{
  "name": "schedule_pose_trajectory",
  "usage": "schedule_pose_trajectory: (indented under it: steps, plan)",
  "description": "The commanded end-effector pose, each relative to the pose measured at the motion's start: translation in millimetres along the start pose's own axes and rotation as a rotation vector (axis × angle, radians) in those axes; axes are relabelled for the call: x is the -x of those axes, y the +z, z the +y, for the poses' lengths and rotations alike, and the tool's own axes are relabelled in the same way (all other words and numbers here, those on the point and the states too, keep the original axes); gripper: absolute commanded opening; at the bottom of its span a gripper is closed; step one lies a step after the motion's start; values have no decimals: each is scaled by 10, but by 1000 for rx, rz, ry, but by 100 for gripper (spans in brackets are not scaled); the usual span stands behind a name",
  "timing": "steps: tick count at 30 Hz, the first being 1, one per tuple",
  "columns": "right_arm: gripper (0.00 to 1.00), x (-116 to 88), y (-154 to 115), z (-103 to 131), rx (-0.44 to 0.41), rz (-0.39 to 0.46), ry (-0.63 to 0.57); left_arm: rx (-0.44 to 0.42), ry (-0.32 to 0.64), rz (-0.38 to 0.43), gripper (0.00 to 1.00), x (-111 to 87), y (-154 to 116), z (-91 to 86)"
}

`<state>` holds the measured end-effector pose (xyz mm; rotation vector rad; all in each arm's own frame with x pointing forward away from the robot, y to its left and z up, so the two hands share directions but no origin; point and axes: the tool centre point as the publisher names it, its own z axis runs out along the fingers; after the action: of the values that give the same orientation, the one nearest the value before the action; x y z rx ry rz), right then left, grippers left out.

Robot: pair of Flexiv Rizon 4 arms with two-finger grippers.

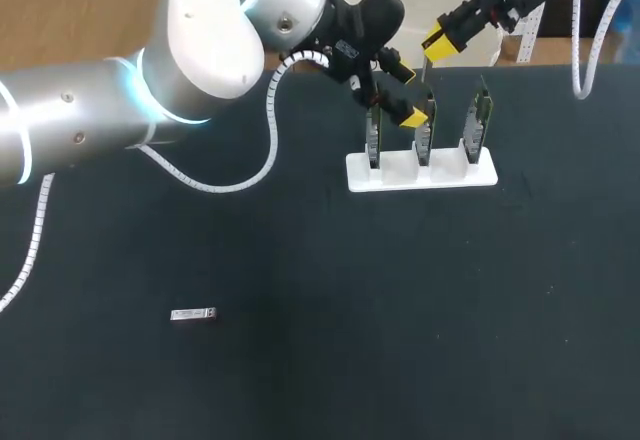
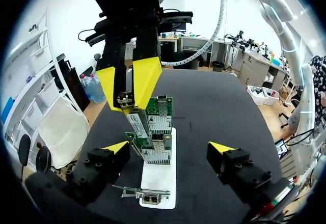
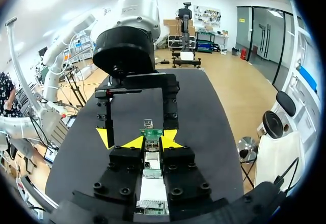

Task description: Pick up the optical module with the left hand, and insert it into the network port with the right hand.

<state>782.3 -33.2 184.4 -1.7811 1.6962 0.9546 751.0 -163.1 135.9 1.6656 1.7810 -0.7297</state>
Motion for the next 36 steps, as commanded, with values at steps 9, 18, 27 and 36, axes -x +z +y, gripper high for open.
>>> schedule_pose_trajectory:
  steps: [9, 18, 27, 36]
  plan:
    - [0, -59, 47, 215, -41, 5, 32, -2, -1, 5, 100, 9, 6, 15]
    - [0, -64, 49, 205, -46, 27, 36, -2, -1, 5, 100, 9, 6, 15]
    - [0, -83, 41, 208, -48, 38, 39, -2, -1, 5, 100, 9, 6, 15]
    - [0, -125, 65, 186, -55, 61, 42, -2, -1, 5, 100, 9, 6, 15]
